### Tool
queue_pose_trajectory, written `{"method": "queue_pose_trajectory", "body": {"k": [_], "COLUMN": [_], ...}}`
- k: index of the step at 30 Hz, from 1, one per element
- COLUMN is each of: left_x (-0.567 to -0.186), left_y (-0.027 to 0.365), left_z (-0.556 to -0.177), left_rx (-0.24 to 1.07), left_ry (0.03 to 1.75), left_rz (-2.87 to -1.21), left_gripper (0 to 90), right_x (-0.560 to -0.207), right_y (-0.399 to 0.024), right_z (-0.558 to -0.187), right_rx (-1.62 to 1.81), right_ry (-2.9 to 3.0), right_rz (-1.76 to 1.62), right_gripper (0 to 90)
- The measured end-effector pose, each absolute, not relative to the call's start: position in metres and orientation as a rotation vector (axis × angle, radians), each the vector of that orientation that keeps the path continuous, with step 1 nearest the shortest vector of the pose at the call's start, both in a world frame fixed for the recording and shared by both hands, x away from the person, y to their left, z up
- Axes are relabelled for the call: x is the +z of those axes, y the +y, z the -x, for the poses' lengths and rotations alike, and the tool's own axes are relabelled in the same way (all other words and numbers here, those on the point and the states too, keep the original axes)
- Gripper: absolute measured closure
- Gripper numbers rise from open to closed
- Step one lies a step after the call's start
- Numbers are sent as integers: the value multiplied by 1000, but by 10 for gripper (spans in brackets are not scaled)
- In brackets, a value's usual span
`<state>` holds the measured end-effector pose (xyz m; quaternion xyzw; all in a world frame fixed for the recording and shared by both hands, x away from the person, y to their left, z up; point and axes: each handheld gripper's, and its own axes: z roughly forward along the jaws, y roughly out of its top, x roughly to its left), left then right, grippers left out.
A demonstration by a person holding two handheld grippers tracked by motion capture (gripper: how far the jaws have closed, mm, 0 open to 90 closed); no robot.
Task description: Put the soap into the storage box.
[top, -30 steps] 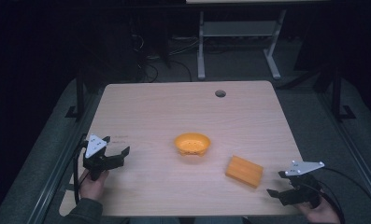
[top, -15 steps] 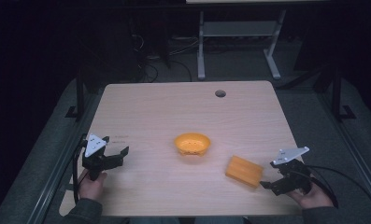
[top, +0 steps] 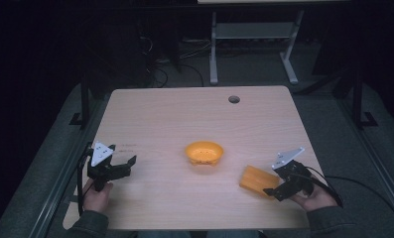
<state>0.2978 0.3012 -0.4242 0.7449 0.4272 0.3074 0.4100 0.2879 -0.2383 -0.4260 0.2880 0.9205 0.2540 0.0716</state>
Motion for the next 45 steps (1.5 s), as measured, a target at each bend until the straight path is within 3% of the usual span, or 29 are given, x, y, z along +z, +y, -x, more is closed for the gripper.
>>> {"method": "queue_pose_trajectory", "body": {"k": [23,45], "left_x": [-425,-425], "left_y": [299,298], "left_z": [-299,-299], "left_rx": [782,773], "left_ry": [1073,1077], "left_rz": [-1915,-1925], "left_gripper": [141,141], "right_x": [-441,-449], "right_y": [-203,-196], "right_z": [-307,-311], "right_rx": [626,565], "right_ry": [2861,2893], "right_rz": [-774,-749], "right_gripper": [153,200]}}
